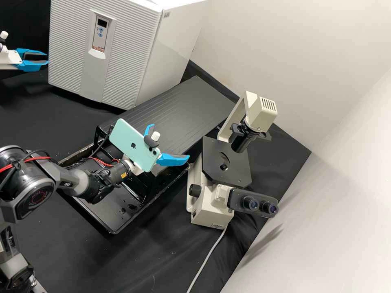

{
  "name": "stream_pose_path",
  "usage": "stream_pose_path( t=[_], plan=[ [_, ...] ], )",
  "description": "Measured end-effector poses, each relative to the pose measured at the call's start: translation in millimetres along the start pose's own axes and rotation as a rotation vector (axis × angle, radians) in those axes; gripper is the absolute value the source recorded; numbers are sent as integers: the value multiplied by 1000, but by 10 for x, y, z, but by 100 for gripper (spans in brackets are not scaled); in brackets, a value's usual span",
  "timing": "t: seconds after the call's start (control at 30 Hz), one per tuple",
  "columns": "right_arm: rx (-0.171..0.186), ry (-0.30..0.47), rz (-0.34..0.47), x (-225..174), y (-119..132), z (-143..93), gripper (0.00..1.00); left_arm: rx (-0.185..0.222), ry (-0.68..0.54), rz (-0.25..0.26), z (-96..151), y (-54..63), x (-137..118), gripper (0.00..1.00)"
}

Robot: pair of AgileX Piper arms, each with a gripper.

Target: Open the incubator door

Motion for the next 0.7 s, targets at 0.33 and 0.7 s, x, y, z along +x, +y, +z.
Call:
stream_pose_path(
  t=[0.33, 0.7],
  plan=[
    [0, 0, 0, 0, 0, 0, 100, 77, -145, -16, 523, 98, -397, 0],
    [0, 0, 0, 0, 0, 0, 100, 0, -309, -61, 1178, -5, -707, 0]
  ],
)
